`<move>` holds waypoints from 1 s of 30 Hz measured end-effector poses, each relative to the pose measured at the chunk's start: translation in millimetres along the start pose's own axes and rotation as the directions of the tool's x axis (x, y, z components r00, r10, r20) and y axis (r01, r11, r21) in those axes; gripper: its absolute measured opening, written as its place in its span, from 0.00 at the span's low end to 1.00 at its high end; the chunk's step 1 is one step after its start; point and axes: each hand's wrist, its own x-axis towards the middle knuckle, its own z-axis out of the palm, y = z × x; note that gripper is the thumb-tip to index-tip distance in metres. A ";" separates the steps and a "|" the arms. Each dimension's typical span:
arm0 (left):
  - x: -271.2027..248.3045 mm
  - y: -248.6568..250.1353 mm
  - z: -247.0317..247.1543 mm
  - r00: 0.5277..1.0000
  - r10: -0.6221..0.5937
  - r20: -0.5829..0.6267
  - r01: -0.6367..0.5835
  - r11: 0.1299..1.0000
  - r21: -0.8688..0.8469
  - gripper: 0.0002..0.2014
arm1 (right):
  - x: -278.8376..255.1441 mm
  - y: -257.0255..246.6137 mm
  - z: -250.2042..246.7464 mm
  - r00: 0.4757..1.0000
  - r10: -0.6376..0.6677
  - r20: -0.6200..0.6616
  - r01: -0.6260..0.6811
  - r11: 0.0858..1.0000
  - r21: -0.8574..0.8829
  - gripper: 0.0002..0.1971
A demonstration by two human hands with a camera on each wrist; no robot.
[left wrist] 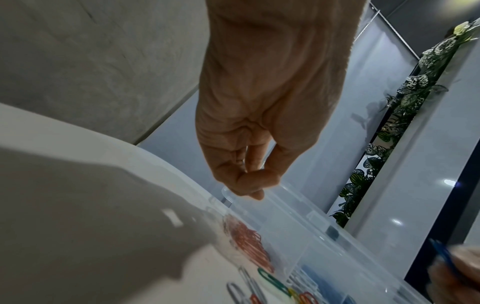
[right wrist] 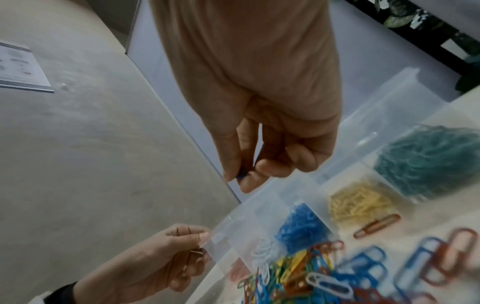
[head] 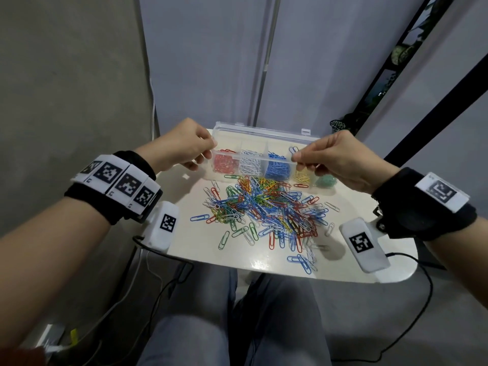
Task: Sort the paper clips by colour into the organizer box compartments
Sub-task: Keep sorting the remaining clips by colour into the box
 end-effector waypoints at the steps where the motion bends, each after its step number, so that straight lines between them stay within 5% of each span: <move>1: -0.2 0.2 -0.1 1.000 0.002 0.001 -0.002 1.000 0.002 0.13 | 3.4 -4.5 0.2 0.999 -0.021 -0.027 0.021 0.999 -0.025 0.08; 6: -1.0 1.1 -0.7 1.000 0.002 0.001 -0.002 1.000 0.006 0.12 | 24.2 -20.3 7.1 0.984 -0.102 -0.147 0.060 0.962 -0.267 0.10; 13: -0.9 0.8 0.0 1.000 0.003 0.001 -0.003 1.000 0.012 0.13 | 29.8 -20.7 16.3 0.971 -0.186 -0.152 0.091 0.872 -0.481 0.09; 17: 1.2 -0.1 -1.4 1.000 0.007 0.005 -0.007 1.000 0.008 0.12 | 6.2 -14.3 28.4 0.968 -0.216 0.128 0.251 0.797 -0.550 0.02; 23: 0.9 -1.4 -0.8 1.000 0.009 0.005 -0.009 1.000 0.005 0.12 | 0.2 18.9 43.2 0.940 -0.111 0.323 0.325 0.580 -0.747 0.14; 30: 0.6 -1.2 -0.4 1.000 0.009 0.007 -0.009 1.000 -0.007 0.12 | 2.0 22.6 38.9 0.969 -0.139 0.206 0.241 0.720 -0.650 0.03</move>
